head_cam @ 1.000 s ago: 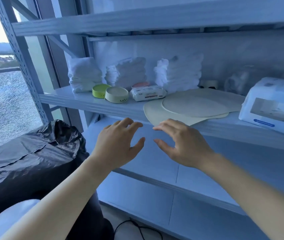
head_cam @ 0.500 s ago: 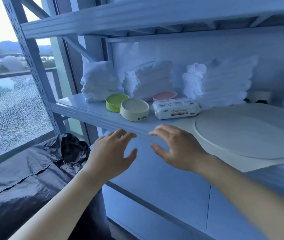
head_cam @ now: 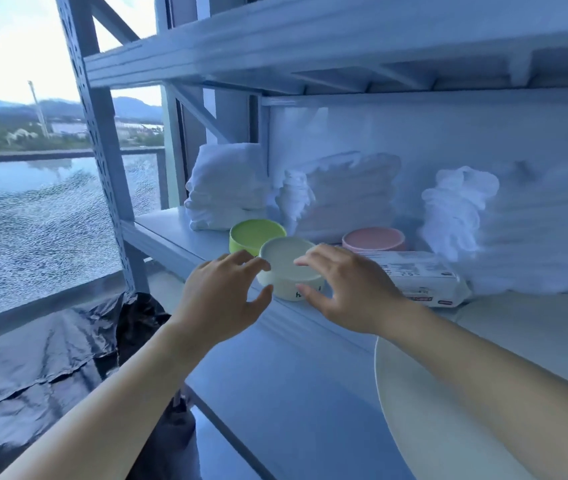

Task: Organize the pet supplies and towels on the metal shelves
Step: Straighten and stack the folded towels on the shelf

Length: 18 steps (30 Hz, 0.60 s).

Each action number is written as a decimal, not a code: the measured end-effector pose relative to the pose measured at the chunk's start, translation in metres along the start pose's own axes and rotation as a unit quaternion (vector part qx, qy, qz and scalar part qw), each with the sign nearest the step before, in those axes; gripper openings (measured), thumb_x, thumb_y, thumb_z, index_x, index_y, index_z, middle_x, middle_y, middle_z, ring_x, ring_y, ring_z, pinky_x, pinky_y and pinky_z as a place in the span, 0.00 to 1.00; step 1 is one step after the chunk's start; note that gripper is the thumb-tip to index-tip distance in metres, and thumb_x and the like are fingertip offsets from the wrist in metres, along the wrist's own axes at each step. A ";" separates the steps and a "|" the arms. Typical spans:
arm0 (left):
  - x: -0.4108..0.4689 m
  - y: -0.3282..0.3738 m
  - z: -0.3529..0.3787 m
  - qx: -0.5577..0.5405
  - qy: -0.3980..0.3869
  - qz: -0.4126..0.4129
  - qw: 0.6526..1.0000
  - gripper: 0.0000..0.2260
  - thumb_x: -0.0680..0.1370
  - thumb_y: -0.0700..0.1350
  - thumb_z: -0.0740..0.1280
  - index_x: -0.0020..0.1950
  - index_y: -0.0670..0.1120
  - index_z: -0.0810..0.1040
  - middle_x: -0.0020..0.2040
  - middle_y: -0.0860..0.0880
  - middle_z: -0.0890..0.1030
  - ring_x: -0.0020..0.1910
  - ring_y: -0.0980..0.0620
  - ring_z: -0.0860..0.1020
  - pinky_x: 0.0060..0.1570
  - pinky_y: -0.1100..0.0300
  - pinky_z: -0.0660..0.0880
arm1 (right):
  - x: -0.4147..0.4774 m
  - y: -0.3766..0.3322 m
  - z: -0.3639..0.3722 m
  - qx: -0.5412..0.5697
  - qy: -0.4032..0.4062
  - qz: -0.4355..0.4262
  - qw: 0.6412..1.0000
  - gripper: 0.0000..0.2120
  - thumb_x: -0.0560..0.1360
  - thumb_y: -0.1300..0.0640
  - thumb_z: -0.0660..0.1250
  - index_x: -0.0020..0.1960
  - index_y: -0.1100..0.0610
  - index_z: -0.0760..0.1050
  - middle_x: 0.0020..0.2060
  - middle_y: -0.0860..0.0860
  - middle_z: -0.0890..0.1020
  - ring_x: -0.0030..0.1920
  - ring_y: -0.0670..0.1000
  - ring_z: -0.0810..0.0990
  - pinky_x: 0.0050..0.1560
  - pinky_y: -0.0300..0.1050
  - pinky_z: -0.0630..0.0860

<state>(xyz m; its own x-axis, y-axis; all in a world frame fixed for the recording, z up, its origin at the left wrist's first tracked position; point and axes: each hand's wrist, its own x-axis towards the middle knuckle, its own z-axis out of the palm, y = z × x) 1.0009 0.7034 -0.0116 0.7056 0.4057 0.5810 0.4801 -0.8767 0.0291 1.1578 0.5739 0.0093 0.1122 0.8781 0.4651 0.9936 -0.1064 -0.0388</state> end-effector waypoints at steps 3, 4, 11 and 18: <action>0.010 -0.010 0.005 0.008 0.003 -0.009 1.000 0.20 0.72 0.59 0.55 0.59 0.56 0.76 0.54 0.57 0.79 0.50 0.51 0.78 0.40 0.62 0.63 | 0.018 0.004 0.009 0.014 0.000 -0.012 1.000 0.18 0.77 0.46 0.61 0.64 0.51 0.71 0.59 0.45 0.74 0.59 0.48 0.73 0.53 0.45 0.70; 0.013 -0.014 0.006 0.011 0.006 -0.012 1.000 0.20 0.72 0.59 0.55 0.59 0.56 0.76 0.53 0.57 0.79 0.50 0.51 0.79 0.39 0.61 0.62 | 0.024 0.005 0.011 0.015 -0.002 -0.015 1.000 0.19 0.77 0.45 0.61 0.65 0.51 0.71 0.60 0.44 0.74 0.60 0.48 0.72 0.53 0.45 0.70; 0.038 -0.044 0.019 0.007 0.026 -0.017 0.999 0.18 0.72 0.59 0.57 0.56 0.55 0.78 0.51 0.56 0.80 0.48 0.51 0.79 0.39 0.62 0.64 | 0.062 0.006 0.027 0.021 -0.001 -0.026 0.999 0.18 0.77 0.45 0.60 0.64 0.50 0.71 0.60 0.44 0.74 0.61 0.49 0.72 0.54 0.46 0.70; 0.080 -0.081 0.032 0.000 0.024 -0.002 1.000 0.17 0.74 0.59 0.57 0.58 0.56 0.77 0.53 0.57 0.79 0.49 0.52 0.78 0.39 0.62 0.64 | 0.114 0.016 0.036 0.013 0.013 -0.012 1.000 0.19 0.77 0.45 0.60 0.65 0.49 0.70 0.60 0.43 0.74 0.60 0.47 0.72 0.48 0.41 0.65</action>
<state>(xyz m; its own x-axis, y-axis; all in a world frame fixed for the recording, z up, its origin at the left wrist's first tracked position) 1.0353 0.8156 0.0064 0.6786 0.3957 0.6188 0.4818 -0.8757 0.0317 1.1870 0.6886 0.0300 0.0890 0.8673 0.4898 0.9960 -0.0733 -0.0513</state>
